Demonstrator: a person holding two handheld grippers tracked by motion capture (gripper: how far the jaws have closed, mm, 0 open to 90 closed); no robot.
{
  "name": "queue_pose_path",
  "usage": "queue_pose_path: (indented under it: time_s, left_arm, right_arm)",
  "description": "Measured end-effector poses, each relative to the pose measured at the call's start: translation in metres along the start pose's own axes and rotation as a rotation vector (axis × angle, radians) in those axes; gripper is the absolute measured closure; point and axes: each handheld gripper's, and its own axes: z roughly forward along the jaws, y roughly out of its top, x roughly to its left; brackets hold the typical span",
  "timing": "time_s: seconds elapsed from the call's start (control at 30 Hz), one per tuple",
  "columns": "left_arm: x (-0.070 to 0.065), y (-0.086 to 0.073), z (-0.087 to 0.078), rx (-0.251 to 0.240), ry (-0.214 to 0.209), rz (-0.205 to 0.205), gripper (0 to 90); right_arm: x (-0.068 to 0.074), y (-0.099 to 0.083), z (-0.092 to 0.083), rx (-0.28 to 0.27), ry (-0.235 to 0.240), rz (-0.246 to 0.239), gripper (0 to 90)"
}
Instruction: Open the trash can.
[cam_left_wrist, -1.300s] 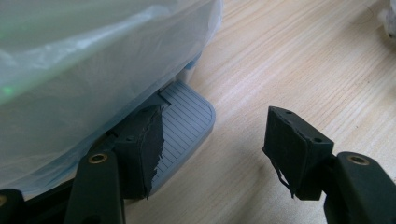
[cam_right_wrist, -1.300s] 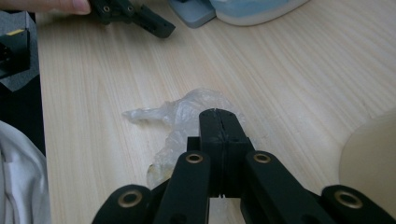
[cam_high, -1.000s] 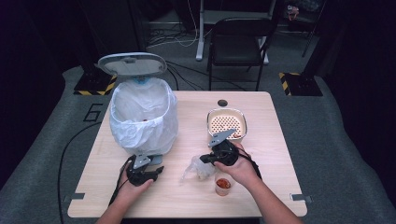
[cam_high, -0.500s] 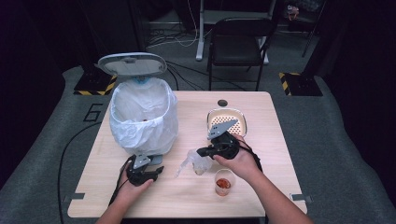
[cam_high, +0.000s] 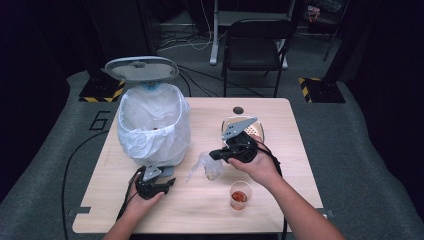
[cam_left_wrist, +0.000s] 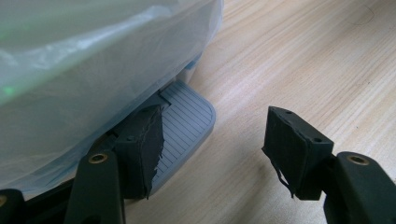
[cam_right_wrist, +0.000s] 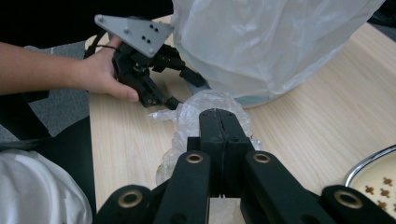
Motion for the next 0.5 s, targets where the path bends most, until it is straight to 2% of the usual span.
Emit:
queue_pose_path:
  time_s: [0.33, 0.5]
  left_arm:
    - [0.0, 0.0, 0.0, -0.001, -0.001, -0.002, 37.3]
    - [0.001, 0.0, 0.0, -0.002, -0.004, -0.003, 37.4]
  right_arm:
    - [0.0, 0.021, -0.015, -0.033, 0.006, -0.012, 90.0]
    - [-0.002, 0.038, -0.026, -0.045, -0.006, -0.021, 90.0]
